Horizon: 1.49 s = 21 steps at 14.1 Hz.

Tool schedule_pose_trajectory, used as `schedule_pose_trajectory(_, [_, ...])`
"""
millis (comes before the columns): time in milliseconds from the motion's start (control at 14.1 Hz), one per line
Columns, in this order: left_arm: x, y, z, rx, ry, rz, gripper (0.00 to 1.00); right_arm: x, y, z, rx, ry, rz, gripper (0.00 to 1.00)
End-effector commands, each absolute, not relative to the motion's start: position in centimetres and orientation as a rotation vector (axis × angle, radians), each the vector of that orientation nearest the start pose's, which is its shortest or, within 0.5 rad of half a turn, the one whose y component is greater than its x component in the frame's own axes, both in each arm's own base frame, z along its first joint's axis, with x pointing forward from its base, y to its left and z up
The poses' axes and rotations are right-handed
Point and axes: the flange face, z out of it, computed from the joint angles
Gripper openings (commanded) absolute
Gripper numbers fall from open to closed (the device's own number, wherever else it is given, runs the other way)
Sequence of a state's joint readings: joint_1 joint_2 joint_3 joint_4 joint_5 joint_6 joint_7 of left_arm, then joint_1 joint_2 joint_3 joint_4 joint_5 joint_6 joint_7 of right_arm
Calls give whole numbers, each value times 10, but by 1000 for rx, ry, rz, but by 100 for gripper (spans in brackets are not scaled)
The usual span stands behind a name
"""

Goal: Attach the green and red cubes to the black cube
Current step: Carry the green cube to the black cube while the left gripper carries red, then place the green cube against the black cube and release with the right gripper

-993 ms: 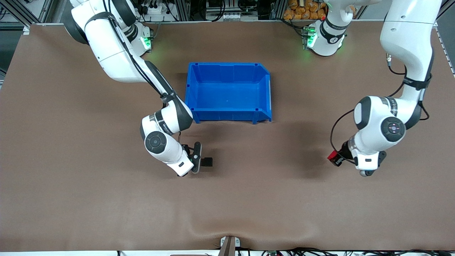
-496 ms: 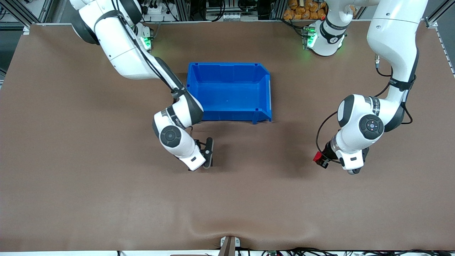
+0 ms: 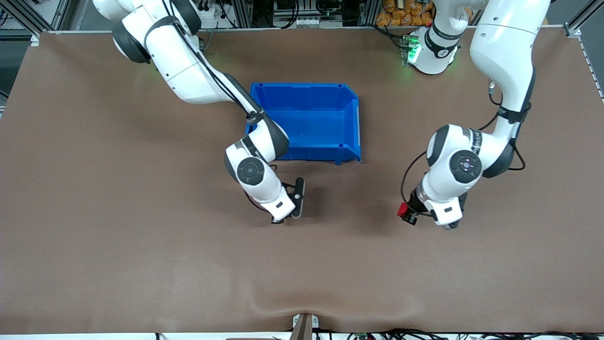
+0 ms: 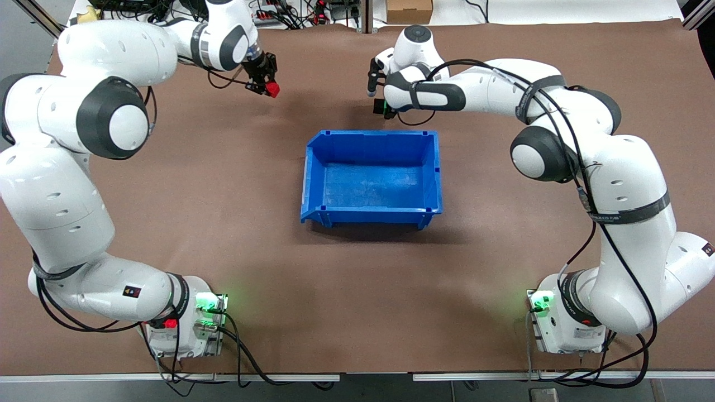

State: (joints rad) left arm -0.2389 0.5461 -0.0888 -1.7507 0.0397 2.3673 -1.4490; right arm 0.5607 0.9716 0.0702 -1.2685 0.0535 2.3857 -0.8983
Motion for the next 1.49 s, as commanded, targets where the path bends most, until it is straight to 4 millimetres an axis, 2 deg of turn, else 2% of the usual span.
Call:
schedule_pose_trajectory(0, [632, -244, 276, -2682, -1767, -37, 0, 633, 437, 179, -2302, -2022, -263, 100])
schedule_pose_trajectory(213, [633, -282, 278, -2642, -1871, -40, 0, 640, 430, 200, -2313, -2021, -281, 100])
schedule_pose_trajectory(355, [633, -318, 272, -2602, -1957, -36, 0, 640, 421, 205, -2323, -2011, -214, 100])
schedule_pose_trajectory(426, [631, -335, 261, -2582, -1979, -26, 0, 643, 414, 218, -2330, -2002, -191, 100])
schedule_pose_trajectory(496, [633, -350, 260, -2594, -1987, -26, 0, 647, 403, 231, -2342, -1985, -152, 100])
schedule_pose_trajectory(567, [640, -354, 258, -2588, -2019, -17, 0, 650, 391, 248, -2353, -1966, -93, 100])
schedule_pose_trajectory(709, [651, -362, 258, -2563, -2121, 62, 0, 666, 344, 270, -2415, -1877, 16, 100])
schedule_pose_trajectory(780, [655, -369, 254, -2555, -2155, 99, 0, 677, 314, 278, -2464, -1806, 38, 100])
schedule_pose_trajectory(993, [656, -401, 239, -2503, -2259, 161, 0, 708, 230, 314, -2637, -1560, -12, 100])
schedule_pose_trajectory(1064, [652, -418, 235, -2501, -2268, 156, 0, 712, 206, 328, -2698, -1470, -18, 100])
schedule_pose_trajectory(1206, [649, -429, 230, -2510, -2266, 167, 0, 719, 140, 359, -2849, -1271, -53, 100])
schedule_pose_trajectory(1277, [648, -433, 222, -2509, -2261, 179, 0, 722, 105, 379, -2914, -1178, -81, 100])
schedule_pose_trajectory(1418, [642, -450, 205, -2503, -2276, 194, 0, 721, 48, 411, -3020, -999, -118, 100])
